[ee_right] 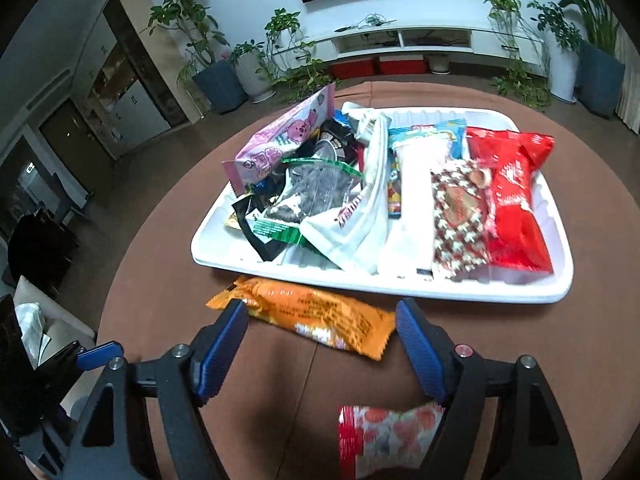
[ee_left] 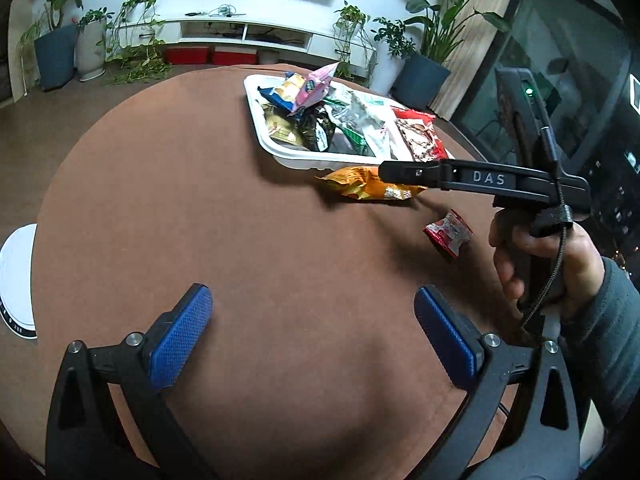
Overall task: Organize snacks
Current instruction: 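Withdraw both tools from the tray toward the orange bag and red-white packet, then grasp the orange long bag with the left tool while the right tool grasps the red-and-white packet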
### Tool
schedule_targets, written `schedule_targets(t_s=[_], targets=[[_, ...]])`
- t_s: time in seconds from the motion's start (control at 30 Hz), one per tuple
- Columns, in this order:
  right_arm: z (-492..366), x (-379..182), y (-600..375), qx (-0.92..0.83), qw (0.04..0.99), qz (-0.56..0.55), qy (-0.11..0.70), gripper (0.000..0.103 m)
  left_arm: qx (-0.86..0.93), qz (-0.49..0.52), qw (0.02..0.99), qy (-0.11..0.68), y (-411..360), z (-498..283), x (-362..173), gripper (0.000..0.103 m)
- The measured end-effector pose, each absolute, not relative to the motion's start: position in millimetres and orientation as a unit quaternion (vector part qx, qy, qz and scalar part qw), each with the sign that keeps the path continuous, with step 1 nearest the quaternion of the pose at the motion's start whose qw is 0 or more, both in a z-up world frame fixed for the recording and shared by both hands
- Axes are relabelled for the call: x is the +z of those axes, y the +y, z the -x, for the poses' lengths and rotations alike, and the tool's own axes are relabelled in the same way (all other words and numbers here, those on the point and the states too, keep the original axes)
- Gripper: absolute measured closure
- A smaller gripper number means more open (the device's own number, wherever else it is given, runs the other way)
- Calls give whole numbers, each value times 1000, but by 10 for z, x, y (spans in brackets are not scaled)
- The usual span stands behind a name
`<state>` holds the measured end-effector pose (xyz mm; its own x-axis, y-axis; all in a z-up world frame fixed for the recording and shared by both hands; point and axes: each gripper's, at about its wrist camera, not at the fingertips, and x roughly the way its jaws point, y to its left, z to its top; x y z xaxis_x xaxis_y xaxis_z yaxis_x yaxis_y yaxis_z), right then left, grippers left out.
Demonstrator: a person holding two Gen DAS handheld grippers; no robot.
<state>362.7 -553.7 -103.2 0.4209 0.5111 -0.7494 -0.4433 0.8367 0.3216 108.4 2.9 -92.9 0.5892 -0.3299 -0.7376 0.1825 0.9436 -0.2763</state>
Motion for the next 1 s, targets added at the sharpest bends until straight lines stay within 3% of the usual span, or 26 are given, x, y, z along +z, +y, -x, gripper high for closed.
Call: schedule_targets(t_s=[0.63,0.67,1.0], targets=[[-3069,-1051,-5104,407,771,-21,489,24,-109,131,895,412,209,-1117,-802,0],[-3021,-1049,-5095,405,771,-16,491,28,-107,139,895,410,226,-1134,-788,0],[-2841,-959,-5820,328,820,-71,464,27,-70,147,883,439,-82,-1613,-747,0]])
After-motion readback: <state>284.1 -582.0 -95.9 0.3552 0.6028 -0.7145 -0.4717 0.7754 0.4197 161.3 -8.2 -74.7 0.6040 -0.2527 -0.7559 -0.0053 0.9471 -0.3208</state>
